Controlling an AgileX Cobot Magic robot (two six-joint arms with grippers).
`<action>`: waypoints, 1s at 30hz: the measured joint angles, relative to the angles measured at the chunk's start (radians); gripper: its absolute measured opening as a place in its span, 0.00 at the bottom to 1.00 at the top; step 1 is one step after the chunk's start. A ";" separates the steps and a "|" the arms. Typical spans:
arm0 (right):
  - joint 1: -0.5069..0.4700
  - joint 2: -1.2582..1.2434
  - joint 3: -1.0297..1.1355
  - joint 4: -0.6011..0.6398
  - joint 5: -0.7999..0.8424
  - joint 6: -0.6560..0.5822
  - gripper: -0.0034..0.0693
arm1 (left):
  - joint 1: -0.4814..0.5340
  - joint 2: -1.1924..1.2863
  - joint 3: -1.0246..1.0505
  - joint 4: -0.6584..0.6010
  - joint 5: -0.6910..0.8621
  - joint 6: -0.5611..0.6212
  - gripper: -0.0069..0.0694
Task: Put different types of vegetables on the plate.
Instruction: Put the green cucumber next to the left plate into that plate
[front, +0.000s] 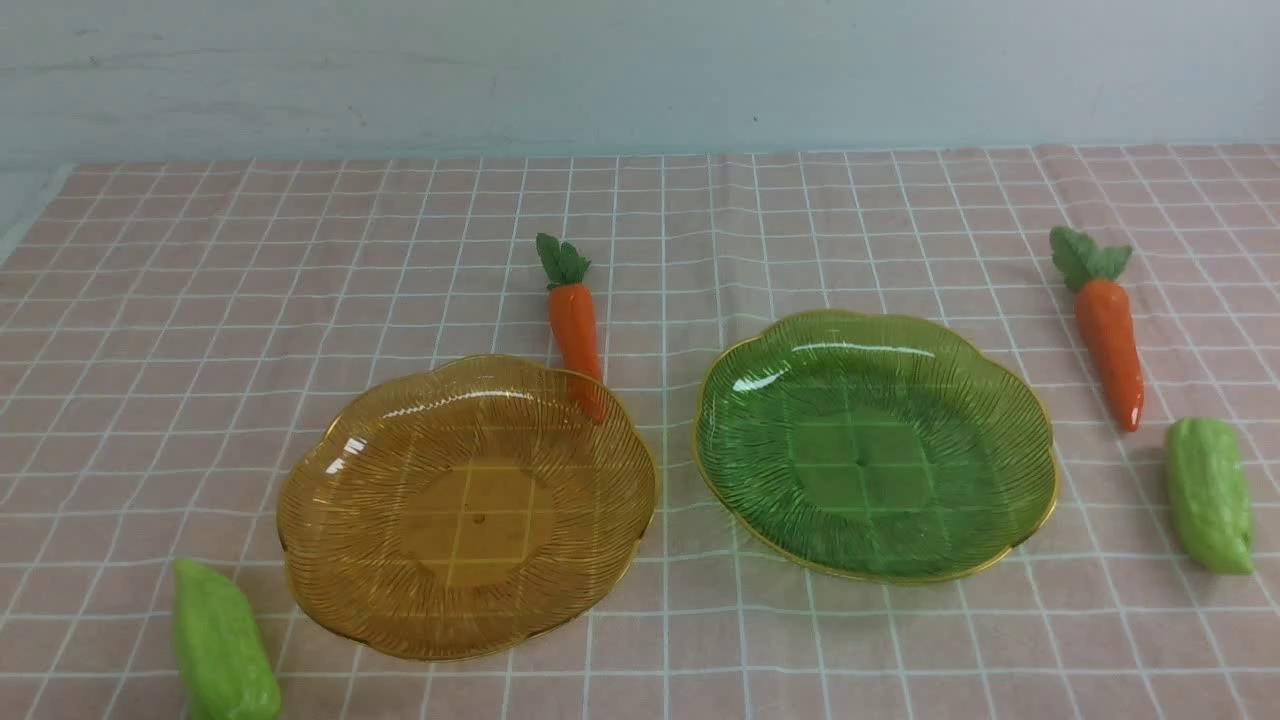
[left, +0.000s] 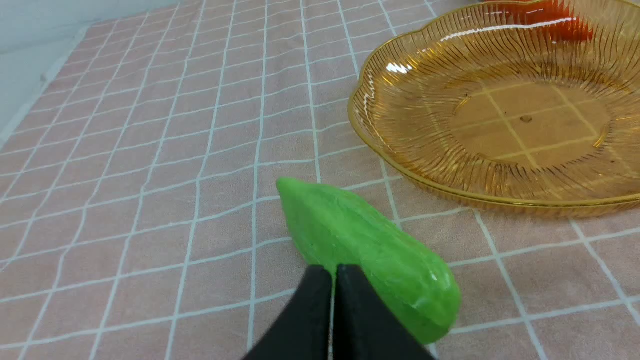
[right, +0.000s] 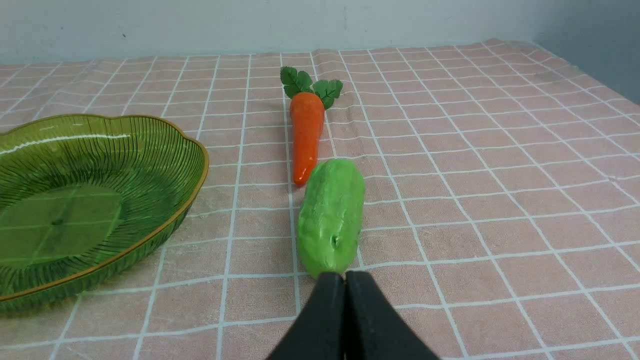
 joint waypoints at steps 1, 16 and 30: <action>0.000 0.000 0.000 0.000 0.000 0.000 0.02 | 0.000 0.000 0.000 0.000 0.000 0.000 0.09; 0.000 0.000 0.000 0.000 0.000 0.000 0.02 | 0.000 0.000 0.000 0.000 0.000 0.000 0.09; 0.000 0.000 0.000 -0.001 0.000 0.000 0.02 | 0.000 0.000 0.003 -0.159 -0.112 -0.105 0.09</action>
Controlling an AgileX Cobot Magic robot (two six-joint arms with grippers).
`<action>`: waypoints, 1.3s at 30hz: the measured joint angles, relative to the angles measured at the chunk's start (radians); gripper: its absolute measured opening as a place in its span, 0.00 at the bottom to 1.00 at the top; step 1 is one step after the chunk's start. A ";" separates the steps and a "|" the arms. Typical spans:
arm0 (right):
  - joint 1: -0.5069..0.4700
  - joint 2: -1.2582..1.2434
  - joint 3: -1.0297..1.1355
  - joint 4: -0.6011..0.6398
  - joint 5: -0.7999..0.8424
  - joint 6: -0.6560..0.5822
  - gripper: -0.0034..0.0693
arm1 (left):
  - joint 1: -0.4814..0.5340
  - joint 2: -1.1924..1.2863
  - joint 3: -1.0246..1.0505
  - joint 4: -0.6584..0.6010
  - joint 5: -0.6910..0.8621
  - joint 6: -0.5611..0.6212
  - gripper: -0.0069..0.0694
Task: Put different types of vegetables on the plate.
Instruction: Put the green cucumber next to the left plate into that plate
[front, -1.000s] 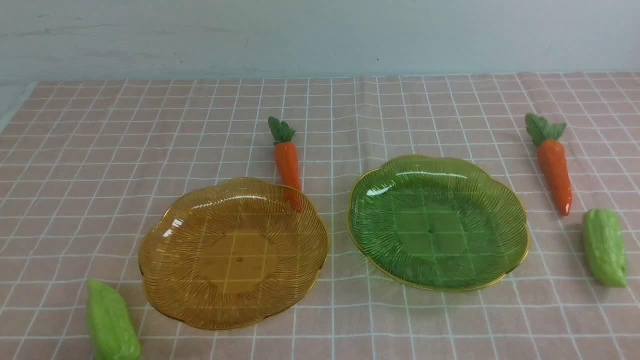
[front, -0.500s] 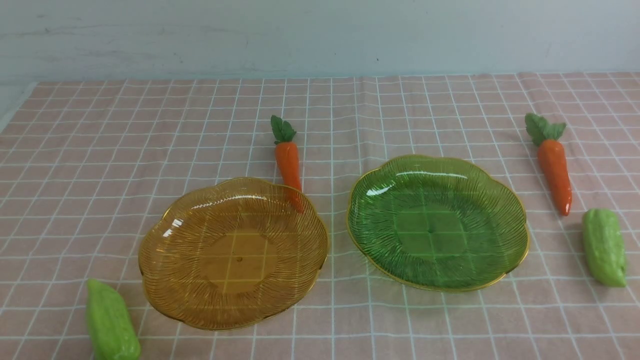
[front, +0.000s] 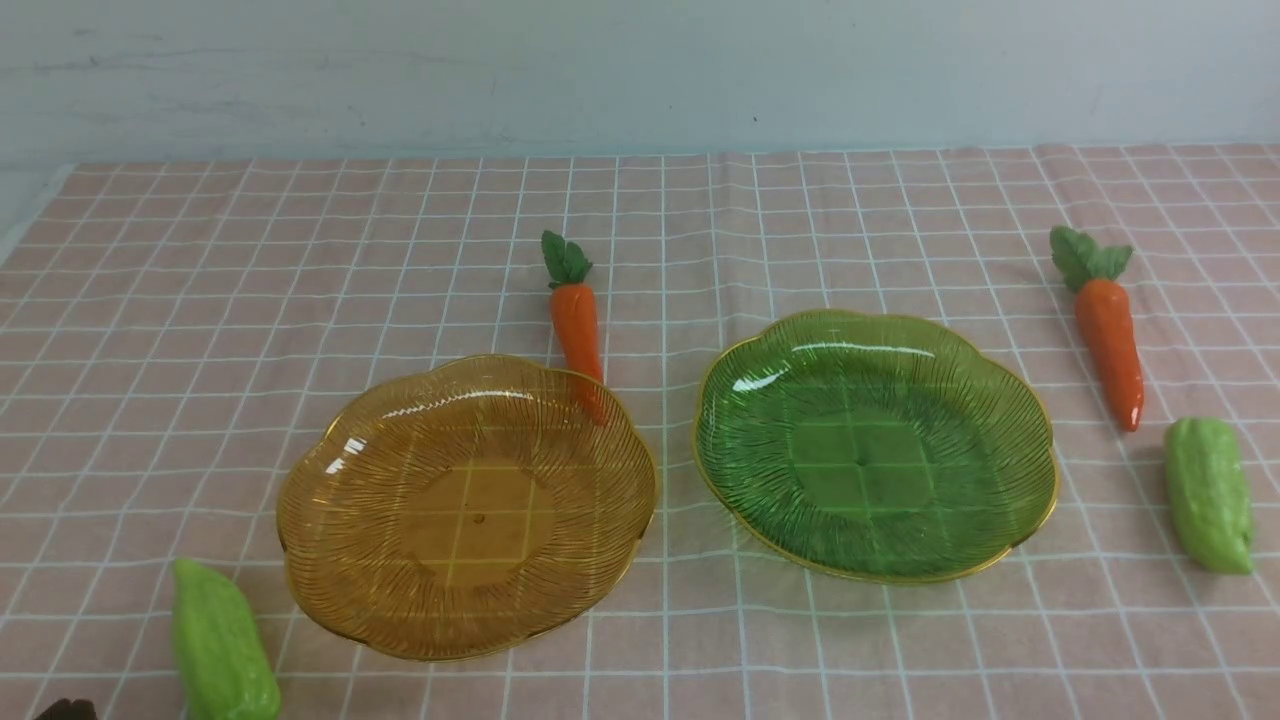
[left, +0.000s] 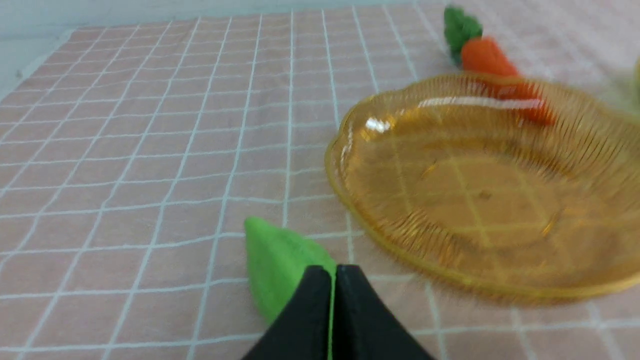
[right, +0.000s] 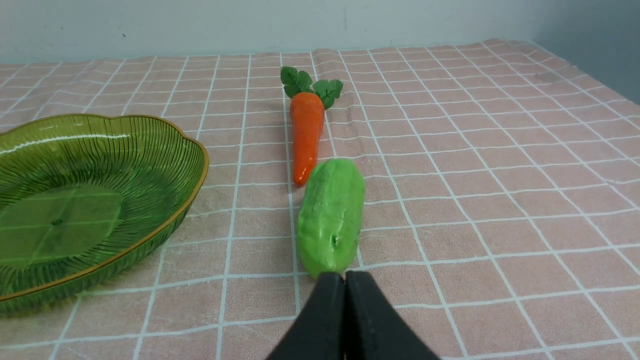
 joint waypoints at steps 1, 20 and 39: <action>0.000 0.000 0.000 0.000 0.000 0.000 0.02 | 0.000 0.000 0.000 -0.044 -0.025 -0.023 0.09; 0.000 0.000 0.005 0.507 -0.360 0.290 0.02 | 0.000 0.063 -0.345 -0.445 -0.249 0.004 0.09; 0.000 0.324 -0.555 0.377 0.298 -0.082 0.02 | 0.023 1.009 -0.706 0.083 0.573 -0.177 0.09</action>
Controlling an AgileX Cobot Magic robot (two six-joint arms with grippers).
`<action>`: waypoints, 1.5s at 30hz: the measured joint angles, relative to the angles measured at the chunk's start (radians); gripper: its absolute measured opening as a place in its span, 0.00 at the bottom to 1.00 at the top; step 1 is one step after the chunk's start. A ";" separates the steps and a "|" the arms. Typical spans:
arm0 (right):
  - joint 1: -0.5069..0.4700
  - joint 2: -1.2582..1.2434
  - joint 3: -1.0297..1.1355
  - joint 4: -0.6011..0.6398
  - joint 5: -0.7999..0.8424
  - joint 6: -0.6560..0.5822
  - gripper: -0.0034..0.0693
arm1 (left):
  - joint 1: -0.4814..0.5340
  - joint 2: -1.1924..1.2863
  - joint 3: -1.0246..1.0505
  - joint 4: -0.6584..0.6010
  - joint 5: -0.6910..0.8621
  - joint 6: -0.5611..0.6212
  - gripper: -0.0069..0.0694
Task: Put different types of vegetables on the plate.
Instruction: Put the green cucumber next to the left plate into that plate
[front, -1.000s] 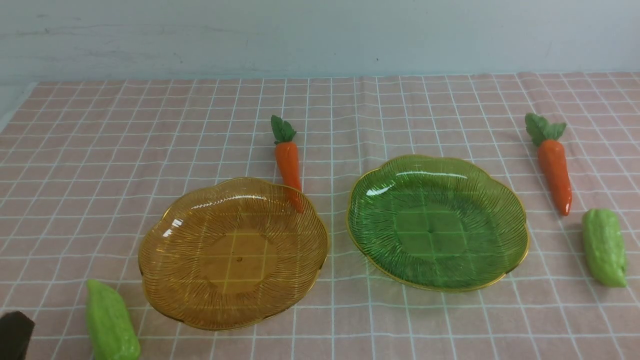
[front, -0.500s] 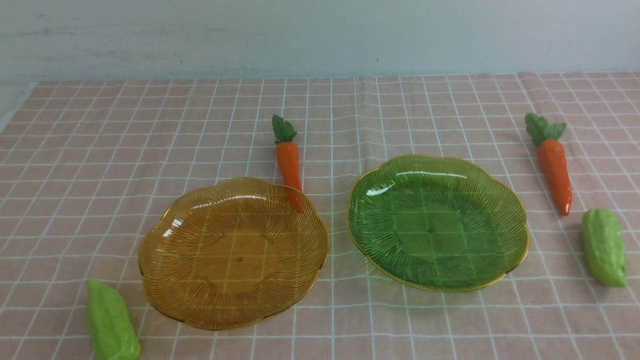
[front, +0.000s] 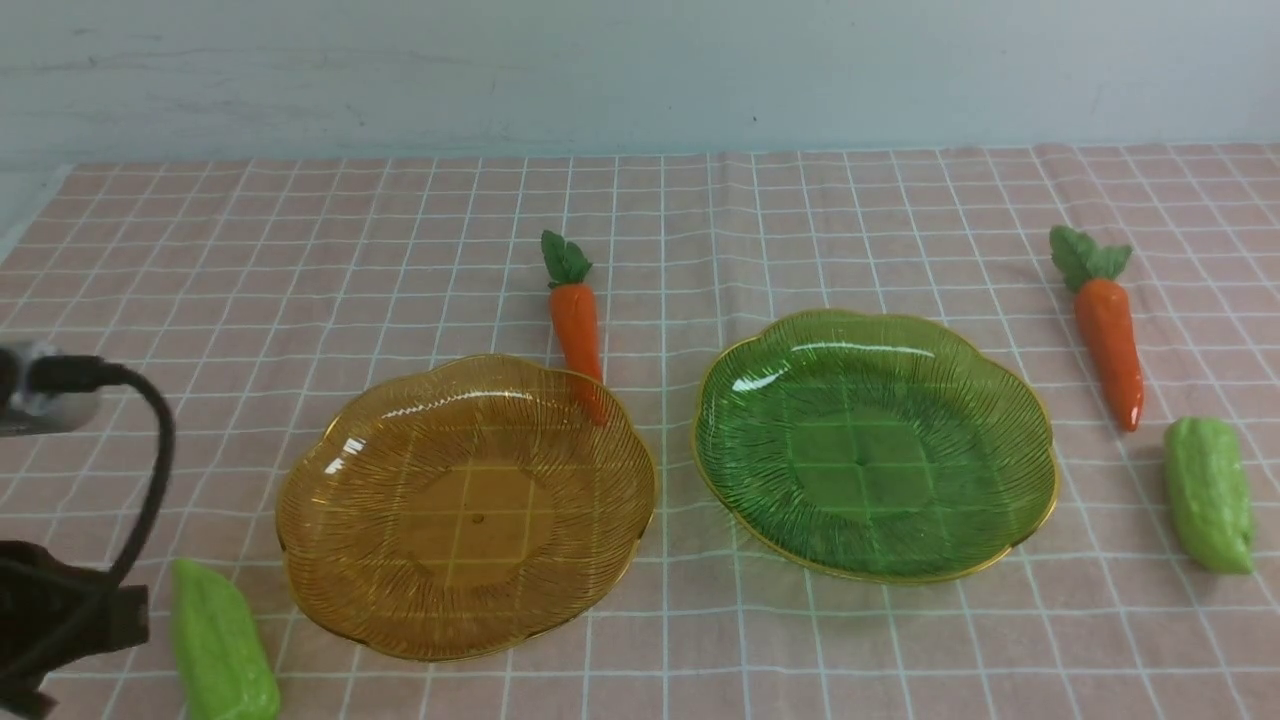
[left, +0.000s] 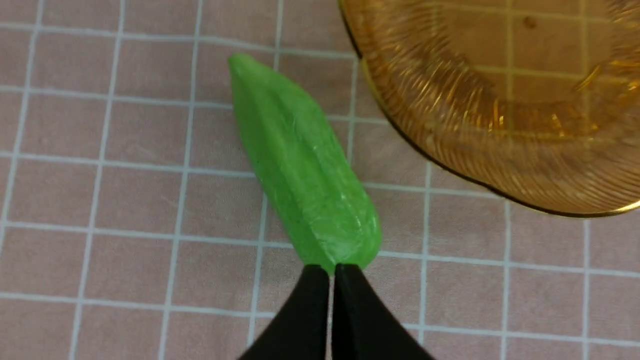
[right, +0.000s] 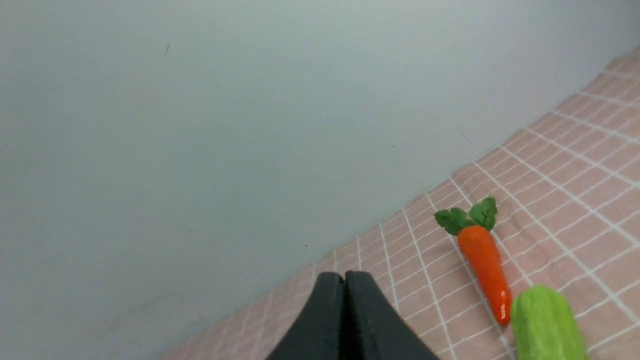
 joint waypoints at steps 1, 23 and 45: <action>0.000 0.063 -0.058 0.002 0.075 -0.042 0.02 | 0.014 0.031 -0.001 -0.005 -0.005 -0.001 0.09; 0.000 0.368 -0.246 0.364 0.393 -0.466 0.02 | 0.204 0.324 -0.002 -0.326 -0.156 0.241 0.41; 0.000 0.464 -0.273 0.146 0.382 -0.253 0.02 | 0.204 0.521 -0.037 -0.245 -0.174 0.204 0.47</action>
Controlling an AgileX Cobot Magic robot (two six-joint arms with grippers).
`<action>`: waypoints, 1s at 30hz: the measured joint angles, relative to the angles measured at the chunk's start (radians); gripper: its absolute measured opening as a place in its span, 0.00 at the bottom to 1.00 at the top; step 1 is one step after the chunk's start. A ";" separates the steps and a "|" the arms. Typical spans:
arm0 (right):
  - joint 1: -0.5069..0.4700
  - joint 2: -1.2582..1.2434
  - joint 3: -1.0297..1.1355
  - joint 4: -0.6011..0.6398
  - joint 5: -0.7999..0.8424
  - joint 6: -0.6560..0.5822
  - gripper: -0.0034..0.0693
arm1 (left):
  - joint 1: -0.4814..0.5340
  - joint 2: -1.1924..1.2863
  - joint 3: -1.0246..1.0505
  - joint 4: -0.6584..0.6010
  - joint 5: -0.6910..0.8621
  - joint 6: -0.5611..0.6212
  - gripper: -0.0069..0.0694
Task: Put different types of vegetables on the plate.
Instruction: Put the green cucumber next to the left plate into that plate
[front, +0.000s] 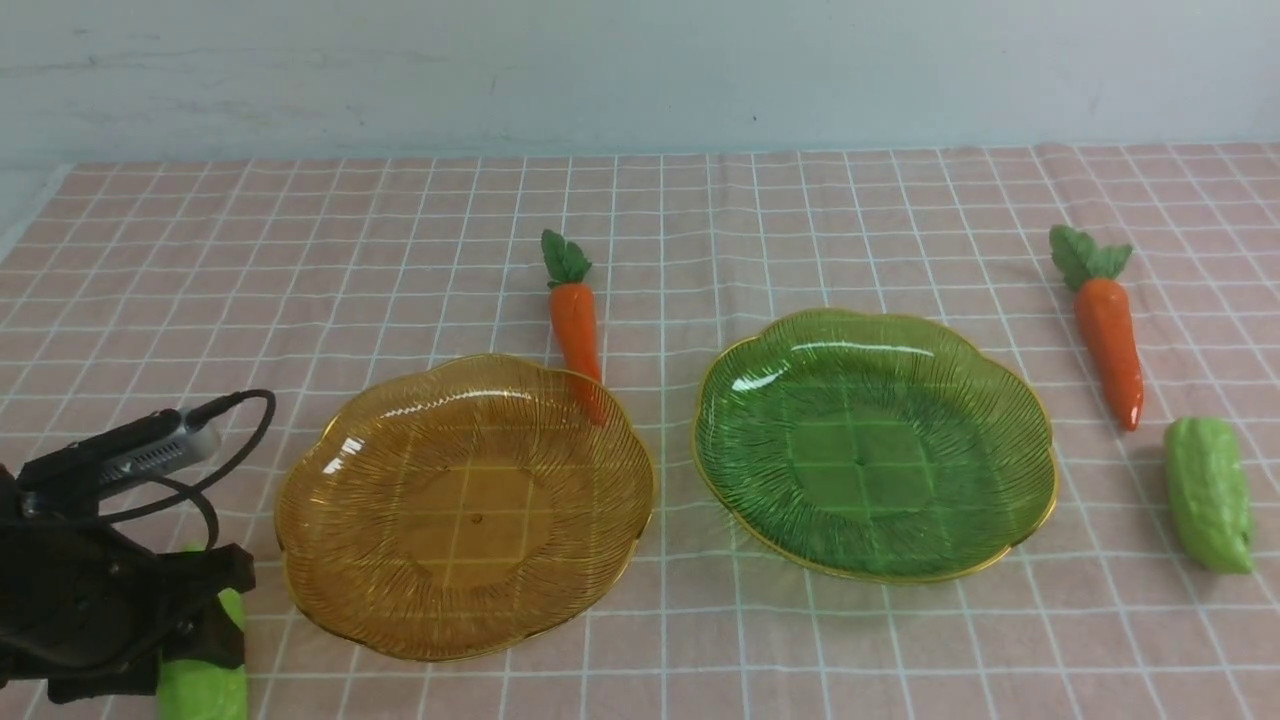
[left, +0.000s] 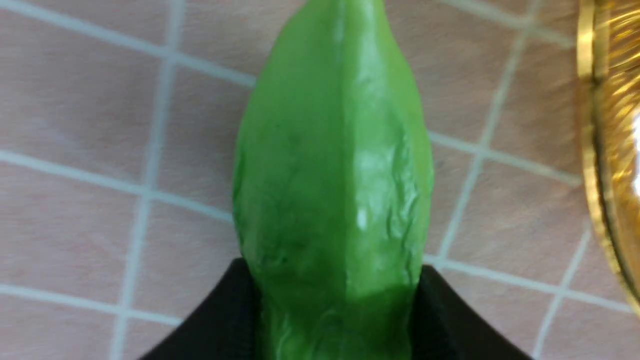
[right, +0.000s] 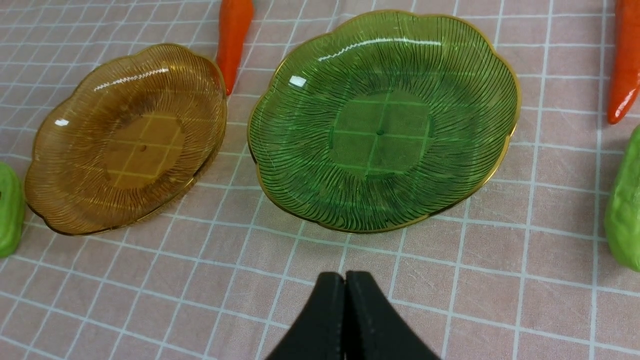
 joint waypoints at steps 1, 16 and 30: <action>0.000 0.005 -0.002 -0.021 0.001 0.015 0.02 | 0.000 -0.003 -0.005 0.011 0.007 -0.002 0.47; 0.000 0.419 -0.133 -0.343 -0.140 0.247 0.08 | -0.134 -0.193 -0.225 0.028 0.133 0.061 0.46; 0.000 0.918 -0.278 -0.382 -0.295 0.265 0.80 | -0.319 0.039 -0.228 0.007 -0.078 0.086 0.65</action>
